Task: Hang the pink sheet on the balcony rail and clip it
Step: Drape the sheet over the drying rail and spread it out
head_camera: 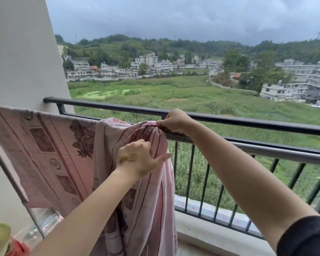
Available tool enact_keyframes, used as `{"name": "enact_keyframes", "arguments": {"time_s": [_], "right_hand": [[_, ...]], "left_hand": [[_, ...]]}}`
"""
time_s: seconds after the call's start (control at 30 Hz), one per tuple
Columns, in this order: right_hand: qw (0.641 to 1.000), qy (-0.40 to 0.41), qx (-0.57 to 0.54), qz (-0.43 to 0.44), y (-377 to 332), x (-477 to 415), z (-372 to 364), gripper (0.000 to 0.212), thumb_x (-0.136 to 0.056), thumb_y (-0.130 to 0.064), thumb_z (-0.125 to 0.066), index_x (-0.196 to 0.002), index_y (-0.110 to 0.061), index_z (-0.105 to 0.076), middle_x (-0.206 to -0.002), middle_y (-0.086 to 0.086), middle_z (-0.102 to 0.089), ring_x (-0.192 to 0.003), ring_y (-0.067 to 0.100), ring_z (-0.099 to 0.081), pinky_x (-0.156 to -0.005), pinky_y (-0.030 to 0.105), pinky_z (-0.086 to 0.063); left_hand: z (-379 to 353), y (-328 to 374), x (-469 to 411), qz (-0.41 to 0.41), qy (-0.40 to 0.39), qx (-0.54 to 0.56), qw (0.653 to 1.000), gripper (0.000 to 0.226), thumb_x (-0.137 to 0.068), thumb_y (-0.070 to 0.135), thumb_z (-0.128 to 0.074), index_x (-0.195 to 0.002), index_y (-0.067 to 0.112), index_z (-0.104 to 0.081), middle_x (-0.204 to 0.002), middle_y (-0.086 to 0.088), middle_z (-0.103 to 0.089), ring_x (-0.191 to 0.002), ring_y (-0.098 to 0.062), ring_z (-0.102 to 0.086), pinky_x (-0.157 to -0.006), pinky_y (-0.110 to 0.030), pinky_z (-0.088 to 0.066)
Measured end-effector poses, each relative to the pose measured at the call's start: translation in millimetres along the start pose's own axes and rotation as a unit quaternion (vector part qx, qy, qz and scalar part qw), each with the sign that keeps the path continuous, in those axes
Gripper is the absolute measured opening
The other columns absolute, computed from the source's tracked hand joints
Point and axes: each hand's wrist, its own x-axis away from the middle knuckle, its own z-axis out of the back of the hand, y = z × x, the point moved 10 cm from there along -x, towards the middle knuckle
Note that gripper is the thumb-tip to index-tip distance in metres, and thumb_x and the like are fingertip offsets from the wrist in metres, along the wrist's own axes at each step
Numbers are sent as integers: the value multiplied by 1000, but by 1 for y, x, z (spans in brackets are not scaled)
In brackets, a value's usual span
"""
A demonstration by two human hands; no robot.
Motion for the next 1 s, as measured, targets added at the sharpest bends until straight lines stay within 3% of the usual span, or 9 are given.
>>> {"name": "enact_keyframes", "arguments": {"time_s": [0.07,0.17,0.4,0.53,0.7,0.77,0.87,0.93,1.0], "right_hand": [[1000,-6,0,-3,2,3,1,42,-88,-48,-68,-72,-9,-67,-63,5,-53,-60,20,-48,-59,28,-39],[1000,-1,-7,-3,7,6,4,45,-89,-48,-67,-85,-3,-76,-72,8,-59,-66,21,-52,-58,29,-39],[999,1,-34,-22,10,3,-5,43,-97,-40,-52,-81,-3,-67,-80,9,-62,-74,23,-56,-56,29,-36],[992,52,-119,-1,-7,10,8,63,-99,-56,-40,-72,-10,-74,-61,-6,-64,-62,16,-59,-57,27,-40],[942,-223,-249,-25,-34,34,-32,90,-92,-75,-19,-83,-2,-71,-67,9,-70,-48,14,-61,-40,19,-39],[894,-276,-354,-5,-49,43,-37,71,-100,-62,-29,-94,-4,-69,-77,12,-72,-60,18,-69,-51,23,-54],[840,-223,-493,-13,-50,28,-25,34,-105,-21,-40,-123,-1,-61,-92,15,-70,-77,22,-69,-80,36,-61],[838,-146,-525,-27,-37,13,-2,31,-105,-12,-37,-122,-2,-61,-82,11,-66,-68,19,-66,-69,33,-62],[849,-125,-512,-22,-26,10,18,27,-106,-13,-38,-103,-4,-64,-72,6,-60,-59,15,-60,-61,31,-62]], "left_hand": [[-21,7,5,19,-41,-43,998,75,-76,85,-35,-90,19,-66,-97,5,-65,-92,-20,-63,-82,-35,-51],[-22,14,9,0,7,-17,1000,48,-97,51,-35,-97,16,-68,-106,-1,-68,-97,-28,-65,-80,-35,-50],[97,-47,-8,63,228,150,960,19,-94,23,-53,-87,12,-66,-90,-8,-68,-87,-33,-62,-66,-33,-42],[132,-52,-36,50,229,180,955,21,-97,24,-52,-89,10,-65,-79,-9,-66,-79,-33,-62,-61,-32,-37],[155,-20,-55,-18,245,243,938,23,-98,22,-51,-88,7,-64,-76,-5,-64,-72,-24,-58,-62,-33,-43],[151,-17,-62,-8,226,315,922,27,-99,22,-49,-84,2,-61,-72,-5,-58,-67,-19,-52,-59,-32,-39],[135,-29,-70,33,183,470,863,33,-94,28,-49,-81,-2,-57,-70,-16,-54,-66,-21,-49,-61,-36,-38],[126,-38,-75,56,153,530,832,38,-91,33,-49,-84,-3,-58,-76,-28,-57,-70,-24,-53,-64,-37,-40],[126,-51,-77,73,150,475,864,34,-96,32,-48,-79,4,-55,-70,-21,-53,-67,-23,-50,-61,-32,-39]]}}
